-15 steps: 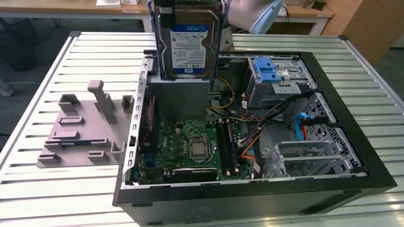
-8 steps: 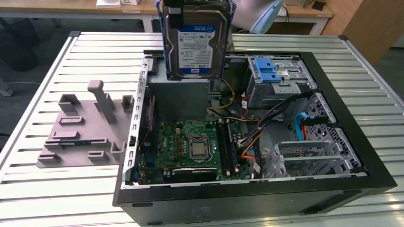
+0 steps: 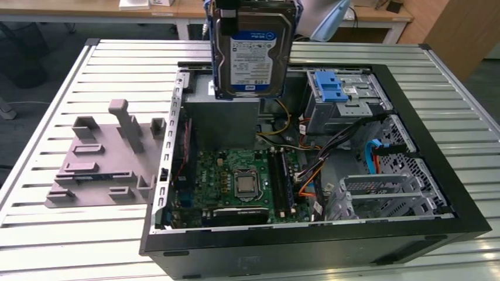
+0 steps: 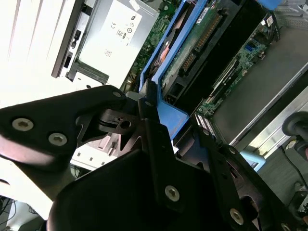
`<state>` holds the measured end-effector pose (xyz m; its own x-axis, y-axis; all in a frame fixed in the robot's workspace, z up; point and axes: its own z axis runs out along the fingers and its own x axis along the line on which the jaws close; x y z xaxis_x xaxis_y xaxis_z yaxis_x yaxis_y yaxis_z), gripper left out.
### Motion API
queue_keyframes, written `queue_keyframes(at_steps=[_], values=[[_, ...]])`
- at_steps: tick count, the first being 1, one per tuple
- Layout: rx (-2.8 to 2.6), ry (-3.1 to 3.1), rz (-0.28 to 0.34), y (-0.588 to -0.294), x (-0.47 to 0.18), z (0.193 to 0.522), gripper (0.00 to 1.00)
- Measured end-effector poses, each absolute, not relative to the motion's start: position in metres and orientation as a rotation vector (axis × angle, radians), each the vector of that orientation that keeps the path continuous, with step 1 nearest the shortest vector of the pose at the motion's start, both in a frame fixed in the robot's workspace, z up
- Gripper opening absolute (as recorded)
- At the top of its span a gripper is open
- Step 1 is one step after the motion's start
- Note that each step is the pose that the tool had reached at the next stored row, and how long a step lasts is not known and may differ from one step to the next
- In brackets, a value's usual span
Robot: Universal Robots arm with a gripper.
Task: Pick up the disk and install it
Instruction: 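Pick up the disk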
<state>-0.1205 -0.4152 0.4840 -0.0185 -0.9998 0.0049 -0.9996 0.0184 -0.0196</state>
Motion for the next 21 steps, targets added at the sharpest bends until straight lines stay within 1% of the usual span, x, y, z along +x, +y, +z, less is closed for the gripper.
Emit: queue_keyframes(at_steps=[21], values=[[-2.194,2.235,-0.027,-0.416,-0.072,0.484,0.36]])
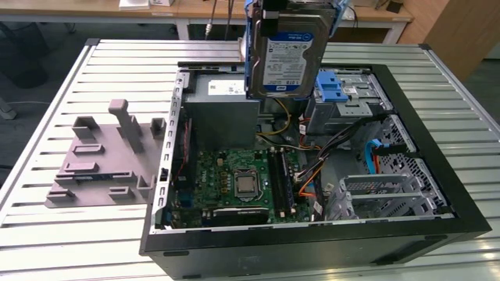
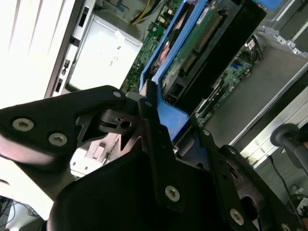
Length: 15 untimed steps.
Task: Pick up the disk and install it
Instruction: 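Pick up the disk, then insert the disk into the insertion slot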
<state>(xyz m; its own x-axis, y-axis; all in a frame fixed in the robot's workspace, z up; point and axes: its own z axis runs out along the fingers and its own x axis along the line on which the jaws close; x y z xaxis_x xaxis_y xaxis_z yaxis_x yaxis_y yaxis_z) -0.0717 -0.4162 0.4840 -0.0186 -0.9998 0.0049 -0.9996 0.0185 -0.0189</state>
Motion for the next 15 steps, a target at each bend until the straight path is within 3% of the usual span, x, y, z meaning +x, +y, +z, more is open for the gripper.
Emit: queue_keyframes(at_steps=[15], values=[[-2.194,2.235,-0.026,-0.4162,-0.0672,0.484,0.36]])
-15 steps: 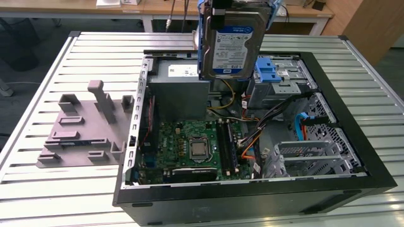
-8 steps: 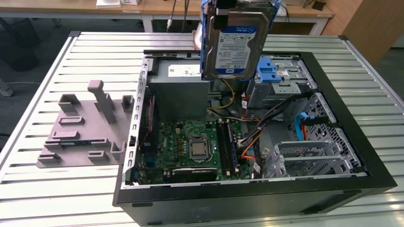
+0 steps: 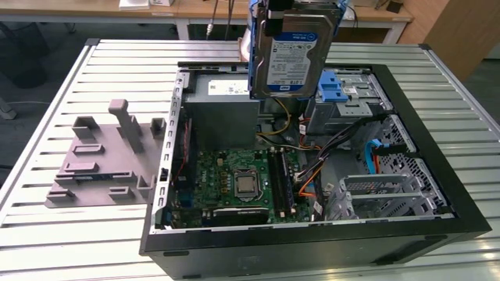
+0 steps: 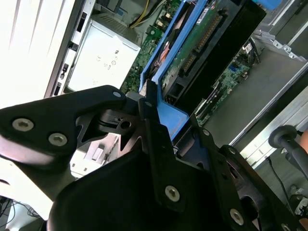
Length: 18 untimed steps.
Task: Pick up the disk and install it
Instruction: 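Insert the disk into the insertion slot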
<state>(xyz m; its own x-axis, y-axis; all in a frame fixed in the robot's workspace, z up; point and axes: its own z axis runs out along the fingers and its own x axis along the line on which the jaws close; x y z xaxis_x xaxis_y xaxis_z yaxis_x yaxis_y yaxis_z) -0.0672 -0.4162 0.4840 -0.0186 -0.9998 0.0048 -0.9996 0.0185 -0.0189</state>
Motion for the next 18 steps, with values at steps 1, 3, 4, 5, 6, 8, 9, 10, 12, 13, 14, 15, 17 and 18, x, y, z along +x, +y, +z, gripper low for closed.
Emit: queue_keyframes(at_steps=[1,3,4,5,6,8,9,10,12,13,14,15,17,18], values=[[-2.194,2.235,-0.027,-0.417,-0.067,0.484,0.36],[-2.194,2.235,-0.027,-0.421,-0.067,0.484,0.36],[-2.194,2.235,-0.027,-0.424,-0.067,0.484,0.36],[-2.194,2.235,-0.027,-0.428,-0.067,0.484,0.36],[-2.194,2.235,-0.027,-0.432,-0.067,0.483,0.36],[-2.194,2.235,-0.026,-0.44,-0.067,0.483,0.36],[-2.194,2.235,-0.027,-0.443,-0.067,0.483,0.36],[-2.193,2.235,-0.026,-0.446,-0.067,0.483,0.36],[-2.192,2.236,-0.027,-0.452,-0.067,0.482,0.36],[-2.192,2.236,-0.026,-0.456,-0.067,0.482,0.36],[-2.192,2.237,-0.026,-0.458,-0.067,0.481,0.36],[-2.192,2.237,-0.027,-0.461,-0.067,0.481,0.36],[-2.192,2.237,-0.026,-0.466,-0.067,0.48,0.36],[-2.192,2.237,-0.026,-0.47,-0.067,0.479,0.36]])
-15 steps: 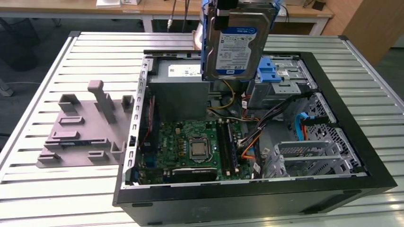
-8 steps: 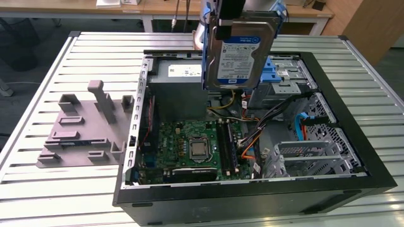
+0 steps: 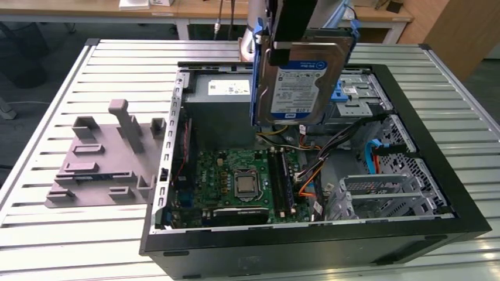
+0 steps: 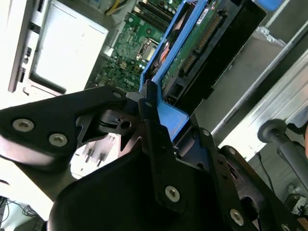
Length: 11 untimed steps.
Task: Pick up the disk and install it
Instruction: 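Insert the disk into the insertion slot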
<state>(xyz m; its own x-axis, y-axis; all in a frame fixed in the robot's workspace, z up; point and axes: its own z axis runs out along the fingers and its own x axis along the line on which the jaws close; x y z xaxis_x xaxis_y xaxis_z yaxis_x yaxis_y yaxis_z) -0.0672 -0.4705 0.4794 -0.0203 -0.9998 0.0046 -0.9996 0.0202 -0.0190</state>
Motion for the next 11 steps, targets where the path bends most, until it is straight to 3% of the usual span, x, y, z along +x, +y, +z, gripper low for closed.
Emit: queue_keyframes(at_steps=[11], values=[[-2.153,2.275,-0.027,-0.489,-0.067,0.477,0.36]])
